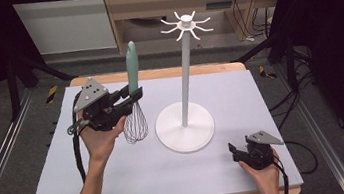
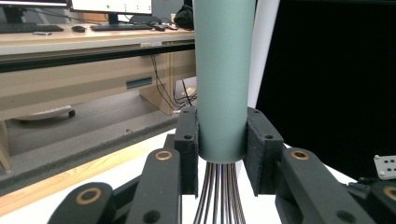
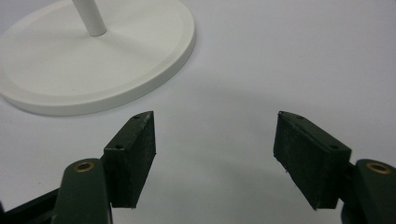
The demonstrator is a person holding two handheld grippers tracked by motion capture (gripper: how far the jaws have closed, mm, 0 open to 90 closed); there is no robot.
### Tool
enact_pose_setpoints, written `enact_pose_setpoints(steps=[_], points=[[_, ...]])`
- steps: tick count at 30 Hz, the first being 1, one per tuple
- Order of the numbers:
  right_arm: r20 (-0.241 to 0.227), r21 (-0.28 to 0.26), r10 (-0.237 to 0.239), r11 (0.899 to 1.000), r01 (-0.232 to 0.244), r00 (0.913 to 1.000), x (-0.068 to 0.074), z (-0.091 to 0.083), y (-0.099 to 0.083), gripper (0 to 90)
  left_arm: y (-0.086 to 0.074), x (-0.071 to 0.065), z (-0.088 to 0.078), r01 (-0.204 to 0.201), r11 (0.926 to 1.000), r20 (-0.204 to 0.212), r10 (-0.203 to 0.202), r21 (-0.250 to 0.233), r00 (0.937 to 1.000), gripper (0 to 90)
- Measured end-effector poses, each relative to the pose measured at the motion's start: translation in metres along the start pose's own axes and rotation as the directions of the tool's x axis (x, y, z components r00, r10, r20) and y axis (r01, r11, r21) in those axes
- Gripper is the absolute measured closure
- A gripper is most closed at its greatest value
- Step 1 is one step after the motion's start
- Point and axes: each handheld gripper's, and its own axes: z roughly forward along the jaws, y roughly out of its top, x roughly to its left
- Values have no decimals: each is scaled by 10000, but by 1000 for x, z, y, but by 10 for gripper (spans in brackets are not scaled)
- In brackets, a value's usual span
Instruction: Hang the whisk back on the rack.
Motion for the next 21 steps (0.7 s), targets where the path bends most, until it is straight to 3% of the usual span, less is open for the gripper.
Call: enact_pose_setpoints(steps=[21], points=[[18, -39, -24, 10000, 24, 10000, 1, 0, 1, 293, 20, -6, 21, -153, 9999, 278, 154, -34, 9995, 686]])
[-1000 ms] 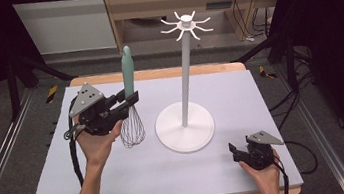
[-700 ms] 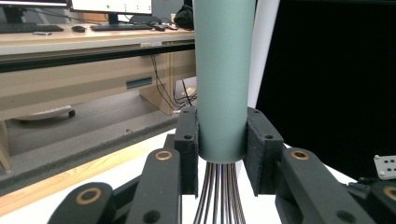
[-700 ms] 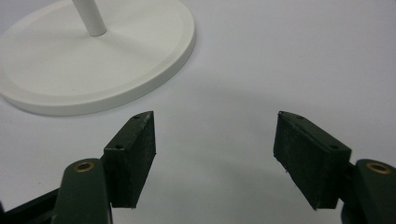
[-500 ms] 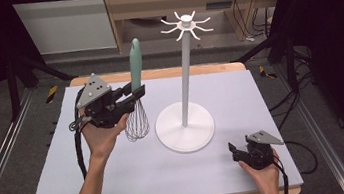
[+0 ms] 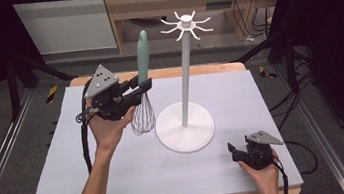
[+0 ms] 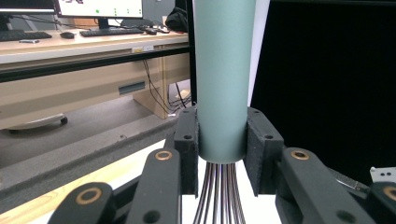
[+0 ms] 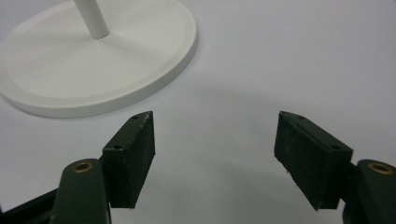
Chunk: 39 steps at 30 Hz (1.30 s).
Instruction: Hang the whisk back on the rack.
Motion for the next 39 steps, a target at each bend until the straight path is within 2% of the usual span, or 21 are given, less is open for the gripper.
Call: enact_pose_setpoints(steps=[21, 26, 39], points=[[43, -12, 27, 10000, -27, 10000, -2, 0, 0, 294, 10, -7, 19, -304, 9993, 138, 301, 219, 9995, 686], [27, 21, 45, 10000, -45, 10000, -3, 0, 0, 294, 11, -8, 27, -339, 9988, 114, 335, 346, 9994, 686], [27, 56, 34, 10000, -34, 10000, -3, 0, -1, 294, 13, -7, 33, -467, 9973, 11, 467, 567, 9989, 686]])
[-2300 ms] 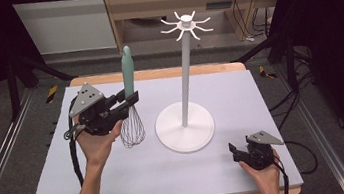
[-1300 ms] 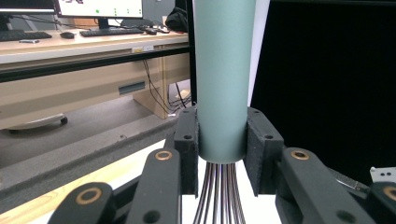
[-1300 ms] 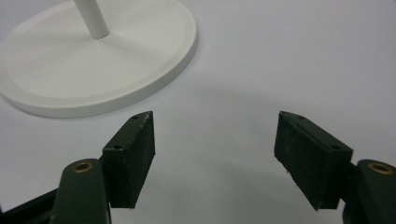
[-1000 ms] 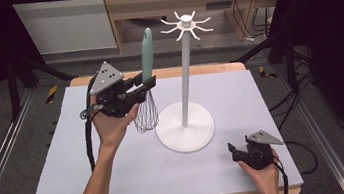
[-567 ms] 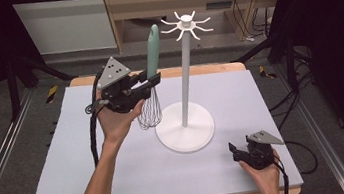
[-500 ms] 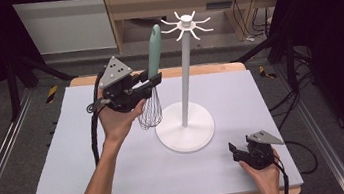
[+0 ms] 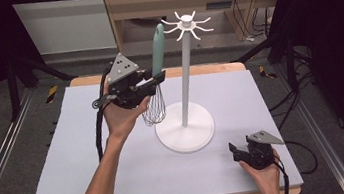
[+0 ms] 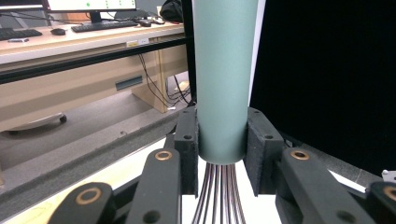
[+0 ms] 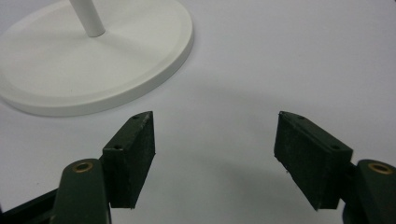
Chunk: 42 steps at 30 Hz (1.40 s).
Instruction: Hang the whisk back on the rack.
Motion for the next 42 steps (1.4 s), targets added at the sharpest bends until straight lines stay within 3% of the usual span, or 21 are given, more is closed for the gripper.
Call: enact_pose_setpoints(steps=[5, 10, 24, 42], points=[[-29, 15, 6, 10000, -6, 10000, 0, 0, 0, 294, -1, 5, 3, 8, 10000, 119, -8, 31, 9999, 686], [42, -20, 69, 10000, -69, 10000, -1, 0, 0, 294, -1, 2, 7, -257, 9994, 99, 255, 215, 9996, 686], [1, -5, -2, 10000, 2, 10000, 0, 0, 0, 295, 3, -2, 18, -310, 9986, 32, 309, 436, 9995, 686], [-61, 85, -4, 10000, 5, 10000, 1, 2, -1, 290, -4, -4, 27, -239, 9995, -69, 241, 206, 9997, 684]])
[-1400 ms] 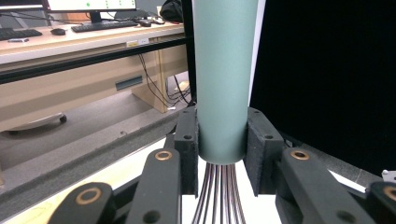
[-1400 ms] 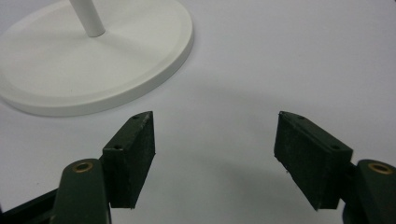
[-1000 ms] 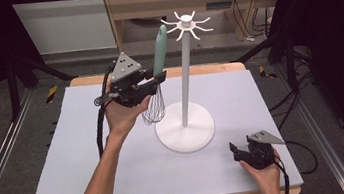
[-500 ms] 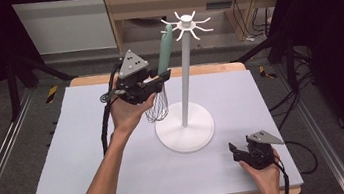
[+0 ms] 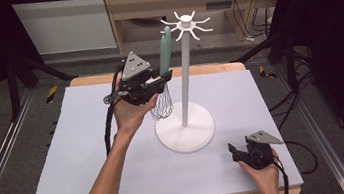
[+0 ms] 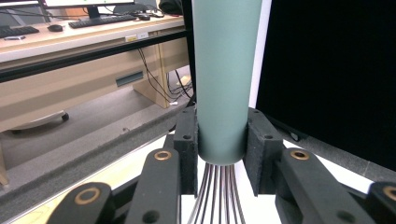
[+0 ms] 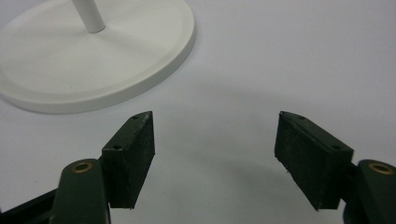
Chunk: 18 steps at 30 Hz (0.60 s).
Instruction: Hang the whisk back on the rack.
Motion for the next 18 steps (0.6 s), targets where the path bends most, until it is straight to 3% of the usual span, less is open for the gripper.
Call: enact_pose_setpoints(steps=[10, 18], points=[[-24, 89, 67, 9999, -67, 10000, 0, 1, -1, 266, -3, -2, 6, 239, 9994, 11, -239, -268, 9997, 683], [18, 98, 10, 10000, -10, 10000, 0, 2, -1, 261, -6, -3, 8, 179, 9985, -172, -188, -512, 9997, 681]])
